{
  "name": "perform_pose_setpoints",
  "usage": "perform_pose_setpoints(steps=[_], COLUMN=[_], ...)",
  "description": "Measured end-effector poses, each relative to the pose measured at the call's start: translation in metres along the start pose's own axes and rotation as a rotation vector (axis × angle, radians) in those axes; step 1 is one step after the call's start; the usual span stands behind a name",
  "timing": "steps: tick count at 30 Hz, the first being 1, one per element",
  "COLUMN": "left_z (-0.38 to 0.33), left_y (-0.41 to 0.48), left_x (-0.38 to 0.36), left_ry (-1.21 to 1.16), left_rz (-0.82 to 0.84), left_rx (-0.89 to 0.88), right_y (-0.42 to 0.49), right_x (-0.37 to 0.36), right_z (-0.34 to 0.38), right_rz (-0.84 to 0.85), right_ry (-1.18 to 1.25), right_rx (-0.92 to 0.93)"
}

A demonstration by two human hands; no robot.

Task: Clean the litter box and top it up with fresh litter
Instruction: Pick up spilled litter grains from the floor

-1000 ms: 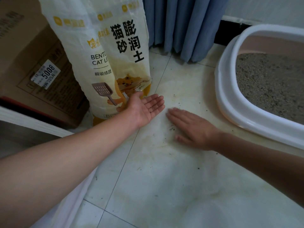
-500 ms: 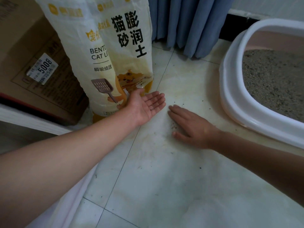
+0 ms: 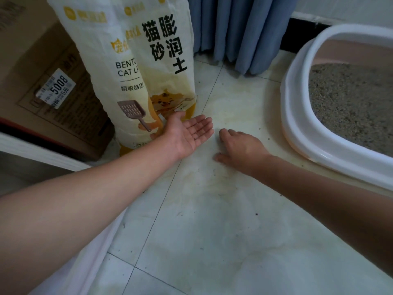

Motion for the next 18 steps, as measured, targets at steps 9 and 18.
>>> perform_pose_setpoints(steps=[9,18], left_z=[0.0,-0.001], left_y=[-0.001,0.001], left_x=[0.003,0.002], left_ry=[0.004,0.0], left_rz=[-0.012,-0.011], left_rx=[-0.004,-0.005], right_y=[-0.004,-0.018], right_x=[-0.004,0.007], right_z=[0.016,-0.011], right_rz=[0.067,-0.011], right_ry=[-0.044,0.016], right_rx=[0.024,-0.041])
Point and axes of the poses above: each hand's wrist, its own y-axis towards the middle knuckle, its own x-axis out of the back of the hand, z = x × y, the point moved 9 cm from there along y, towards the middle knuckle, and after that the axes turned 12 degrees about x, right-handed, at the moved point
